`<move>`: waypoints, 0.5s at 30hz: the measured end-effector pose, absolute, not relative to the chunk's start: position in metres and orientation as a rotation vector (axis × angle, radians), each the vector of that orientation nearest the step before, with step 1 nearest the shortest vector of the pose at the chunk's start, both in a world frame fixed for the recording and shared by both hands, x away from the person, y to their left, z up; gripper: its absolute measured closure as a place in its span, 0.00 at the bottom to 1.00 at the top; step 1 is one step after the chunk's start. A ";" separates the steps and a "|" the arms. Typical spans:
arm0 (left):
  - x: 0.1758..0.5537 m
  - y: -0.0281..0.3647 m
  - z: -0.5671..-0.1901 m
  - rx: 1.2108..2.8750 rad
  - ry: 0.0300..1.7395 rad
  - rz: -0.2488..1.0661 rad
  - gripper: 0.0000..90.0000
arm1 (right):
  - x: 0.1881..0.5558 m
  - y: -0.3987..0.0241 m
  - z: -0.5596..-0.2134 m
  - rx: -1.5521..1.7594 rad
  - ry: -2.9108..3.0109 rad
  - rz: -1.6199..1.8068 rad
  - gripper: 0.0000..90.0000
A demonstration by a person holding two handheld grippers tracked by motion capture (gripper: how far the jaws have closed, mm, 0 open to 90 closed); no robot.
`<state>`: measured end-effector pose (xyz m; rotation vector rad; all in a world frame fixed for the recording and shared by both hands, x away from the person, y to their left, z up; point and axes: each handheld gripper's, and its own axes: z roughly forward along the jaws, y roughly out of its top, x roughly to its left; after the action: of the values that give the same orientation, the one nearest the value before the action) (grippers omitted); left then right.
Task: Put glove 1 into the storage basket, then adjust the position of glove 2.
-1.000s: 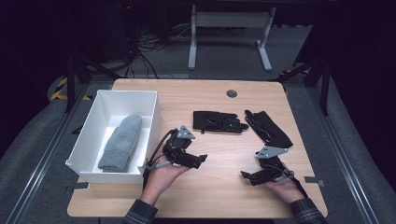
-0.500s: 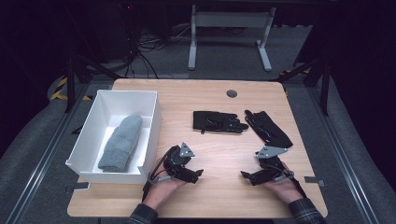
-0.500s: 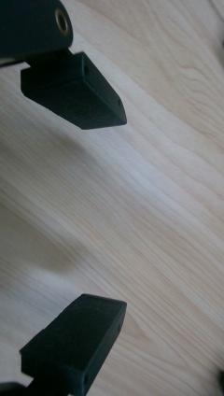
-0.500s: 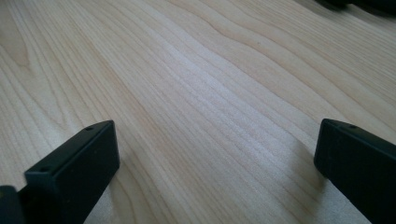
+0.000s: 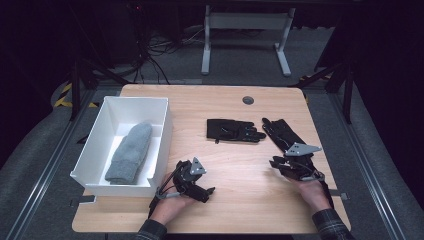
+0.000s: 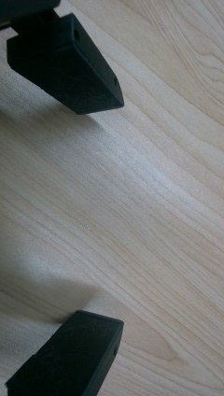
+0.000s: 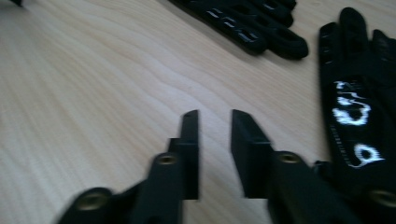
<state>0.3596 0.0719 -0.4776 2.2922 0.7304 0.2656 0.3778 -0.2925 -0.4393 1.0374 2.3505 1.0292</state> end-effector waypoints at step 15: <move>0.359 0.072 -0.478 2.292 0.731 0.263 0.00 | 0.399 -0.314 -0.435 1.101 2.260 0.975 1.00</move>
<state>0.3594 0.0719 -0.4777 2.2920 0.7314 0.2633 0.3992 -0.3139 -0.4346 1.1014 2.2596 0.9752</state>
